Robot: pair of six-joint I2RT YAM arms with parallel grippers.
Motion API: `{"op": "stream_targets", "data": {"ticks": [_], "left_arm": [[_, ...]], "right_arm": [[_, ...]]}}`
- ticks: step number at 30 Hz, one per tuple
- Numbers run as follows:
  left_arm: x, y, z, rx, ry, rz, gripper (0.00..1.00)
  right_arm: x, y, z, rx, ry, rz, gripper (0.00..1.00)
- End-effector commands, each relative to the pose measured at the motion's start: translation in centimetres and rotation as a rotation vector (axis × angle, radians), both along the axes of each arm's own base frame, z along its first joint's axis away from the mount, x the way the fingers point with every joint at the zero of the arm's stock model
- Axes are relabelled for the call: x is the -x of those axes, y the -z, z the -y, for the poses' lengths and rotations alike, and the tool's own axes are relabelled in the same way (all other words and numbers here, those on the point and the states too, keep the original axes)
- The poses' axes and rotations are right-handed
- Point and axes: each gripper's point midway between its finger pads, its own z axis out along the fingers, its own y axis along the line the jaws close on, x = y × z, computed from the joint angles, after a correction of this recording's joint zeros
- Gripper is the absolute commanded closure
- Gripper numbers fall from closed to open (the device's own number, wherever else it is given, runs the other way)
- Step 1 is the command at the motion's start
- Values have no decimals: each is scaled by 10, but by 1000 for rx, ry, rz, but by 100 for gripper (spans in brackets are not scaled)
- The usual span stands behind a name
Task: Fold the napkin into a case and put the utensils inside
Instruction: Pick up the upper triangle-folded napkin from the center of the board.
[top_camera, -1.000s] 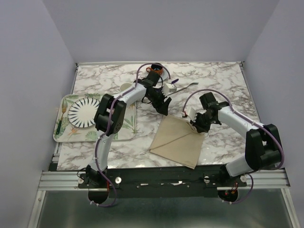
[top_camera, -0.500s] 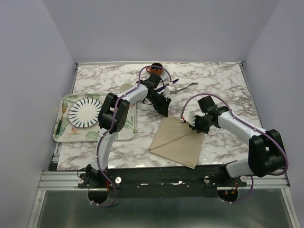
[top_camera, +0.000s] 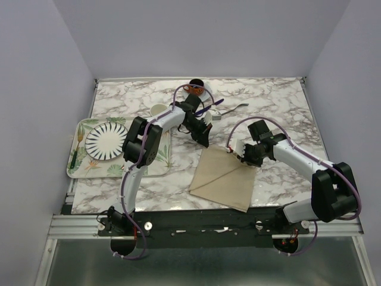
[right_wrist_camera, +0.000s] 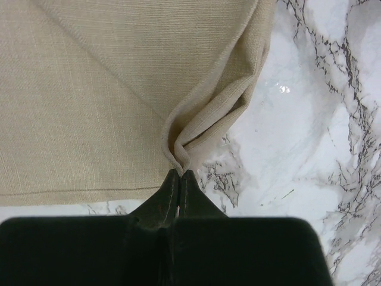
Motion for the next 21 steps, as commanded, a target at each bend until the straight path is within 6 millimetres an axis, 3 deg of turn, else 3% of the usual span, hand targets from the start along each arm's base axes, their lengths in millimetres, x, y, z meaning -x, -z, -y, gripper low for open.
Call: {"op": "stream_targets", "data": {"ticks": [1,9,17,20,21], "left_arm": [[14,-28,-3,66,42,35,100],[18,-54,-8,116,15,73,100],[23,-37,-9,83,-16,-9,100],[20,-27,-8,64,-28,-48,80],[20,-25,-7,60,-31,-56,66]], "right_arm": [[-14,-9,5,10,69,54,99],[-24,-21,14,-11,151,82,99],[-28,-21,7,-41,160,56,99],[-31,-21,4,-45,153,44,99],[-31,-20,4,-46,149,42,99]]}}
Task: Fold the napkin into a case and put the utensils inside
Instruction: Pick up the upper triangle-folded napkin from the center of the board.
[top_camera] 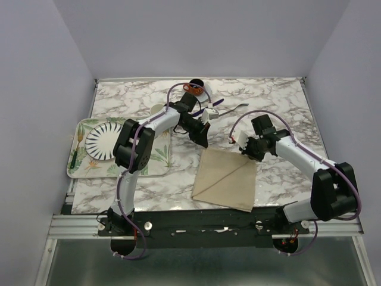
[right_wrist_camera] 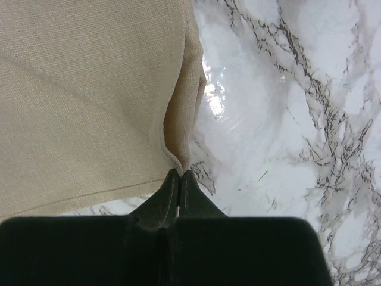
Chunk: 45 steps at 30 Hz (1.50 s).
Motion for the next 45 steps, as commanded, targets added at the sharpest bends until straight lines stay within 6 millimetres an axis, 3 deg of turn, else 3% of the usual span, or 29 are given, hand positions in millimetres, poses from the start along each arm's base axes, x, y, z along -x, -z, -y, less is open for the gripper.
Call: {"op": "stream_targets", "data": {"ticks": [1,3,6,15,24,32,45], "left_arm": [[-5,11,5,0,-15,-66,60],[-6,18,5,-7,-25,-91,48],[-12,23,6,-11,-45,-119,40],[-15,35,4,-16,-88,-203,38],[-20,21,1,80,-117,-330,33],[-11,23,4,103,-121,-419,34],[-9,45,4,-9,-125,-353,50]], "right_arm": [[-10,-5,-7,-29,4,0,99],[-11,-5,-8,-29,1,-7,99],[-11,-4,-8,-27,-7,-12,99],[-9,-2,-9,-31,-16,-21,99],[-8,-1,-9,-32,-15,-30,99],[-9,-1,-9,-29,-13,-30,99],[-10,-1,-9,-27,-14,-27,99]]}}
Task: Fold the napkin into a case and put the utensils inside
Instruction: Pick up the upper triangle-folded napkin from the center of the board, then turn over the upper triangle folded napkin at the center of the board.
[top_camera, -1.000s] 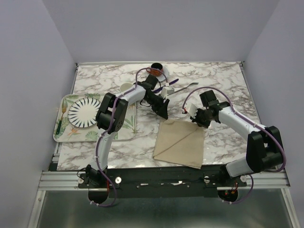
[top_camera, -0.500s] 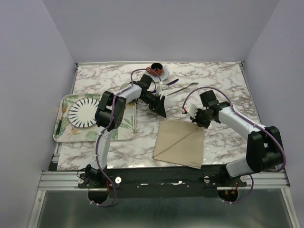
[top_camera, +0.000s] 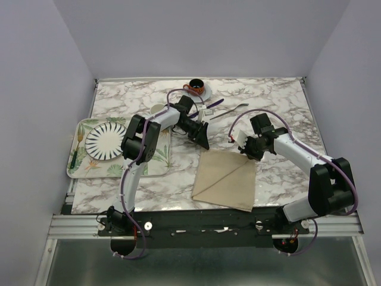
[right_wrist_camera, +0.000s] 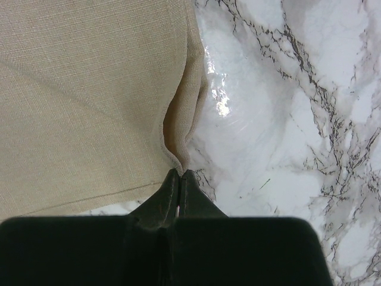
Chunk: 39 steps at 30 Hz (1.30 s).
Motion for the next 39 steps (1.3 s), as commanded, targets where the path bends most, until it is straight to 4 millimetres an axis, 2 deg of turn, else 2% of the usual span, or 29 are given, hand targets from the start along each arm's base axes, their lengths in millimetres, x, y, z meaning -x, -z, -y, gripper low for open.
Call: {"op": "stream_targets", "data": {"ticks": [1,6,11,14,15,18,22,26,29,30,33,34,36,37,39], "left_arm": [[0,18,0,-68,8,11,50],[3,21,0,-96,27,36,51],[8,27,-2,-140,48,58,61],[11,27,-3,-161,61,70,71],[11,26,-3,-163,61,71,81],[8,13,-2,-150,66,101,100],[-7,-25,-1,-97,52,175,100],[-23,-78,0,-38,34,319,100],[-43,-113,0,-10,5,448,100],[-50,-121,0,-7,-7,483,100],[-85,-159,-2,3,-64,653,100],[-103,-181,-1,9,-94,747,100],[-125,-201,-5,12,-129,850,100],[-137,-223,-2,37,-149,935,100],[-152,-241,-4,39,-167,1040,100]], "right_arm": [[-5,-6,-4,-19,-9,3,99],[-6,-5,-4,-18,-6,1,99],[-6,-5,-4,-16,-2,1,99],[-7,-5,-4,-17,3,4,99],[-7,-6,-4,-18,4,5,99],[-9,-8,-1,-5,14,19,99],[-21,-22,9,-18,65,60,99],[-49,-49,28,-53,160,131,99],[-74,-81,36,-84,199,213,99],[-87,-98,36,-100,202,255,99],[-112,-125,42,-114,215,343,99],[-125,-144,44,-116,212,403,99],[-148,-169,49,-110,218,512,99],[-160,-185,52,-108,221,569,99],[-178,-208,57,-103,227,657,99]]}}
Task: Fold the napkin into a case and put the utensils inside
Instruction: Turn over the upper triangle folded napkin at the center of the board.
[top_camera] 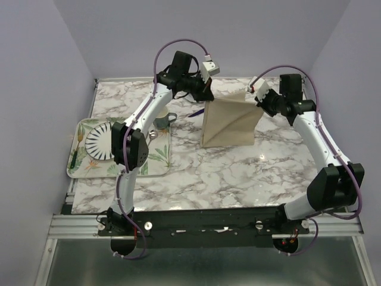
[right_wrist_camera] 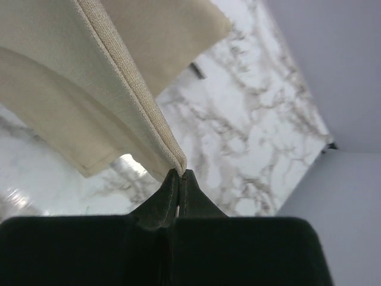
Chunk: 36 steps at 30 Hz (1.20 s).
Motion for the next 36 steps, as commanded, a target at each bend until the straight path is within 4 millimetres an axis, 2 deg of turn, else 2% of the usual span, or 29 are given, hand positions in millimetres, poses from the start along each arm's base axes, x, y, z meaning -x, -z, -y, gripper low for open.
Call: {"op": "stream_targets", "data": {"ticks": [1,3,5,7,9,10,11,12,13,14,15,16,17,18,19,20,21,24,26,27,30,35,36], "left_arm": [[-63,-75,-14,32,-114,397,100],[-73,-91,-17,39,-141,489,100],[-78,-105,-18,55,-149,577,100],[-73,-110,-17,63,-114,633,100],[-56,-93,-18,55,-67,604,100],[-44,-65,-17,37,-28,554,100],[-32,-67,-18,38,-13,556,100],[-23,-55,-19,27,3,531,100],[-11,-45,-19,24,27,504,100],[6,-25,-21,6,49,456,100],[17,-15,-21,-1,63,424,100],[30,-4,-21,-13,80,375,100],[49,9,-19,-18,114,329,100],[59,17,-19,-24,129,294,100],[71,24,-19,-33,144,257,100],[85,35,-20,-38,162,218,100],[97,40,-16,-40,172,187,100],[128,61,-12,-63,210,120,100],[145,79,-15,-94,229,88,100],[150,85,-16,-114,231,84,100],[173,108,-17,-158,274,63,100],[206,132,-19,-203,312,-3,100],[211,135,-19,-208,320,-6,100]], "right_arm": [[-56,-62,18,44,46,251,99],[-70,-86,21,52,57,341,99],[-73,-97,21,58,52,393,99],[-71,-92,20,71,32,416,99],[-57,-72,18,81,0,404,99],[-50,-60,16,100,-33,393,99],[-42,-49,14,103,-51,382,99],[-29,-53,11,99,-83,404,99],[-13,-15,10,119,-117,338,99],[-3,-6,8,125,-137,329,99],[8,8,7,125,-158,306,99],[27,26,7,145,-185,286,99],[37,38,7,153,-203,271,99],[46,45,7,159,-217,264,99],[55,42,7,163,-225,284,99],[67,60,7,175,-249,255,99],[74,62,6,174,-264,257,99],[101,85,2,192,-334,217,99],[115,93,-2,223,-391,218,99],[127,112,-3,227,-414,180,99],[147,130,-6,256,-487,160,99],[172,146,-12,269,-579,114,99],[183,152,-13,261,-602,72,99]]}}
